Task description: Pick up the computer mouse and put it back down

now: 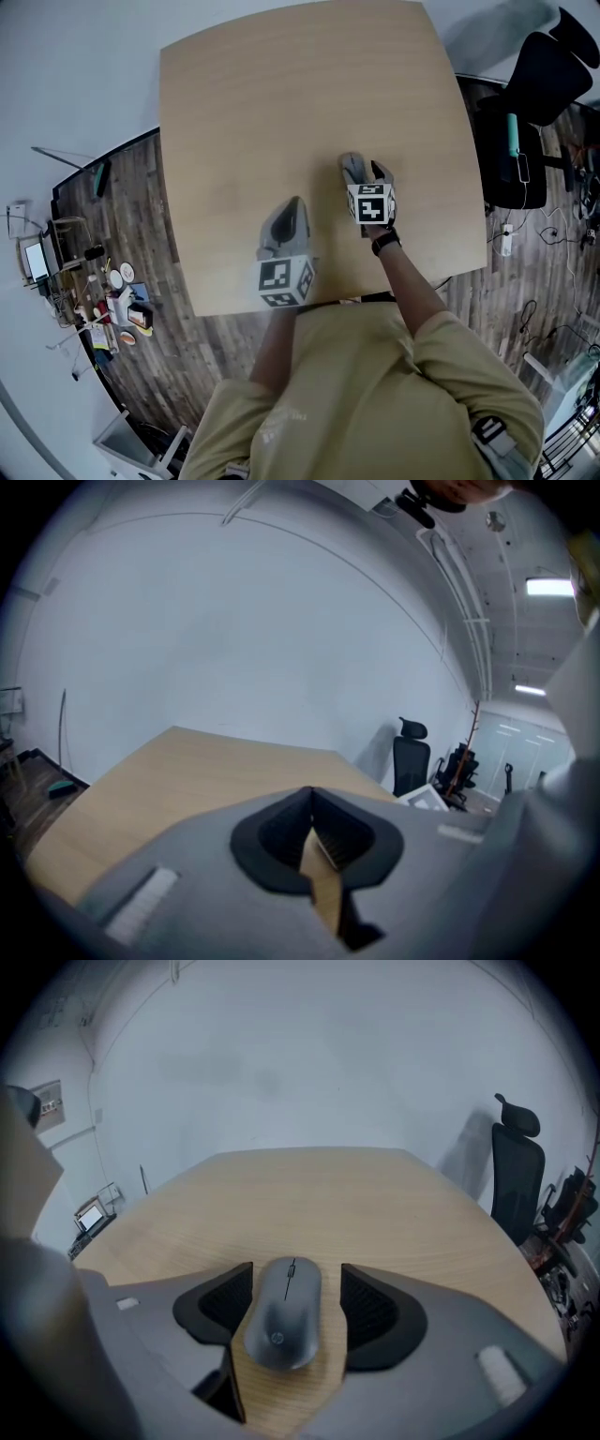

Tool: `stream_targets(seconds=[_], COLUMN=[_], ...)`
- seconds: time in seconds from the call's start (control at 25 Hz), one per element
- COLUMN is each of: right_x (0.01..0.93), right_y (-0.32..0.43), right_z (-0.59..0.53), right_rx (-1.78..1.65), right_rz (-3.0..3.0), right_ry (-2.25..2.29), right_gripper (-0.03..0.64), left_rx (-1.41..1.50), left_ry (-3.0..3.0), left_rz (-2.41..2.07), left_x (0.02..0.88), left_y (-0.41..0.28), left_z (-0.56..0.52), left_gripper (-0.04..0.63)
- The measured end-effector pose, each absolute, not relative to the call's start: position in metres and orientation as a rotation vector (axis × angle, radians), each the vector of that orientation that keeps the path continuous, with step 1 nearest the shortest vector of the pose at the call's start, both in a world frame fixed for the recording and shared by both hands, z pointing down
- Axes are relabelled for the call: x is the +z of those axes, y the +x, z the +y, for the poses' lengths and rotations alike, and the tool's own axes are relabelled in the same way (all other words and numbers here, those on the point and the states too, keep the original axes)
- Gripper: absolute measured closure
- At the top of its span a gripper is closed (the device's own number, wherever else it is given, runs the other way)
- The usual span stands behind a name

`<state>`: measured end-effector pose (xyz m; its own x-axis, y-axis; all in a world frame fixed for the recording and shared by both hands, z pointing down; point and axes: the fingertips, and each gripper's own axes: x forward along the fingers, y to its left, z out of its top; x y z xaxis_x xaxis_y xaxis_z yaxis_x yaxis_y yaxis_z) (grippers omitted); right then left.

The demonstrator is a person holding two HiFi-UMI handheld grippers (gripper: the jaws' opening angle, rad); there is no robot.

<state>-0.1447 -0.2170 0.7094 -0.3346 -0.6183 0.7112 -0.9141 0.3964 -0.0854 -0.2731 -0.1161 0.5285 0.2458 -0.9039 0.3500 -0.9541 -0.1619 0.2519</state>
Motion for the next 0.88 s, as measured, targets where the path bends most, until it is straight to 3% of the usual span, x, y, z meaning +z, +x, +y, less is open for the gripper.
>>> stream_targets(seconds=[0.28, 0.68, 0.88], right_x=[0.617, 0.498, 0.463], right_y=[-0.112, -0.061, -0.042], right_z=[-0.2, -0.158, -0.138], right_rx=[0.535, 0.301, 0.213], right_rz=[-2.262, -2.486, -2.57], right_ry=[1.363, 1.442, 1.446], right_gripper=[0.451, 0.602, 0.609], left_rx=[0.136, 0.106, 0.096], left_ry=[2.157, 2.234, 2.263], left_rz=[-1.708, -1.724, -1.758], left_x=[0.508, 0.475, 0.462], left_y=[-0.243, -0.191, -0.173], left_z=[-0.117, -0.109, -0.105], left_gripper=[0.594, 0.595, 0.594])
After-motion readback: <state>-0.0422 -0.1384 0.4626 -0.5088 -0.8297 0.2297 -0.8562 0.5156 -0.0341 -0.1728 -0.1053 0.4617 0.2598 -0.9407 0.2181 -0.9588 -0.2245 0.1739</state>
